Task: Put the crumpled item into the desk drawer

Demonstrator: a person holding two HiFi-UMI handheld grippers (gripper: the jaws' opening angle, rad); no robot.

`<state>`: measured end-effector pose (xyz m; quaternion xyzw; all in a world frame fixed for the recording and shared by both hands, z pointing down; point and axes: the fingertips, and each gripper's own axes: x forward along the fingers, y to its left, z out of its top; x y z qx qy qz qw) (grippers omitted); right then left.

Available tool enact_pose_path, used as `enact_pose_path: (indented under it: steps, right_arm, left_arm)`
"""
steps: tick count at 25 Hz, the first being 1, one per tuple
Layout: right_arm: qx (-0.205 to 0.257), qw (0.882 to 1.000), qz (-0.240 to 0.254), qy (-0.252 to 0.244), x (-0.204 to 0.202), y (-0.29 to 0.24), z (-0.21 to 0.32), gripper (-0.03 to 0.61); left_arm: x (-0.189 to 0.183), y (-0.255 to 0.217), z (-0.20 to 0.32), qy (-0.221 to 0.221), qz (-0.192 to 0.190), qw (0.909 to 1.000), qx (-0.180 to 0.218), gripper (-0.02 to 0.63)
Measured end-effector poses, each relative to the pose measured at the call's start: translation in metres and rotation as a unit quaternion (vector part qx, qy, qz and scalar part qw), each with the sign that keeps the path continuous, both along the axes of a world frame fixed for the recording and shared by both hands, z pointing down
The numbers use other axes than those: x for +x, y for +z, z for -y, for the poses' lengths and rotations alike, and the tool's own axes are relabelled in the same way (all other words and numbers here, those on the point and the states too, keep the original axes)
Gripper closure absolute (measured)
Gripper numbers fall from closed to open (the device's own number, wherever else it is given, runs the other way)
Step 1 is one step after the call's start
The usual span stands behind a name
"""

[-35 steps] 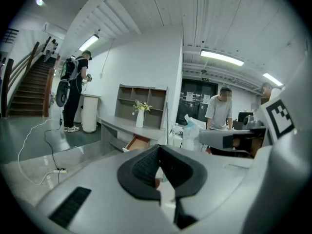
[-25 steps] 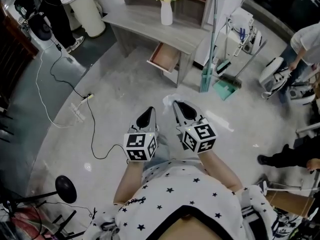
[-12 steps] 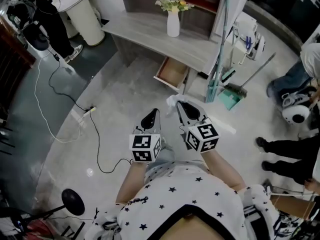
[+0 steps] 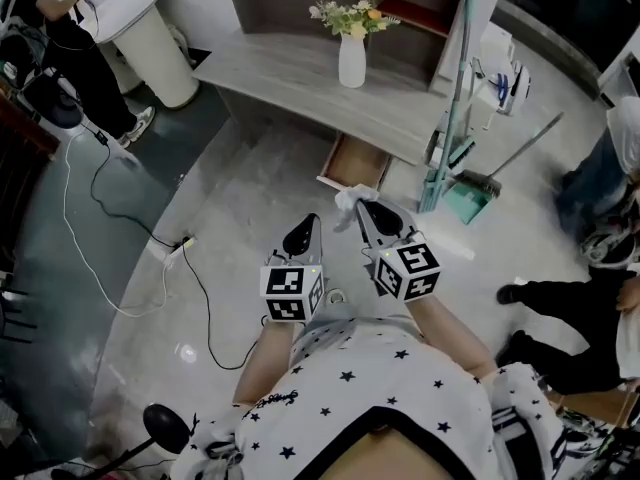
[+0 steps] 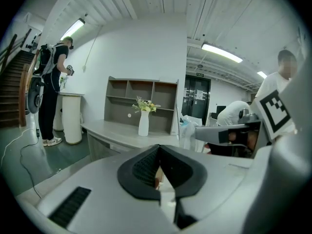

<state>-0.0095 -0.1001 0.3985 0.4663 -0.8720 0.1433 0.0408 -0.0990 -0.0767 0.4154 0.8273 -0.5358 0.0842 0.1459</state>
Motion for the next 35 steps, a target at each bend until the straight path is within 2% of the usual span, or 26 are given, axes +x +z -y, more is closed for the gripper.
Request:
enact_pose_path:
  steps: [9, 16, 29, 35]
  right_arm:
    - [-0.007, 1.000, -0.006, 0.026, -0.017, 0.015, 0.062, 0.552]
    - [-0.029, 0.998, -0.020, 0.048, -0.015, 0.041, 0.102, 0.551]
    - [-0.105, 0.990, -0.068, 0.061, 0.015, 0.139, 0.174, 0.551]
    - [-0.143, 0.984, -0.080, 0.063, 0.026, 0.190, 0.210, 0.551]
  left_arm:
    - [-0.021, 0.014, 0.064, 0.019, -0.005, 0.9998, -0.007, 0.601]
    - [-0.023, 0.028, 0.098, 0.029, -0.012, 0.9992, -0.025, 0.601]
    - [-0.013, 0.080, 0.162, -0.006, -0.029, 0.9969, -0.074, 0.601]
    - [-0.004, 0.112, 0.196, -0.006, -0.028, 0.9951, -0.094, 0.601]
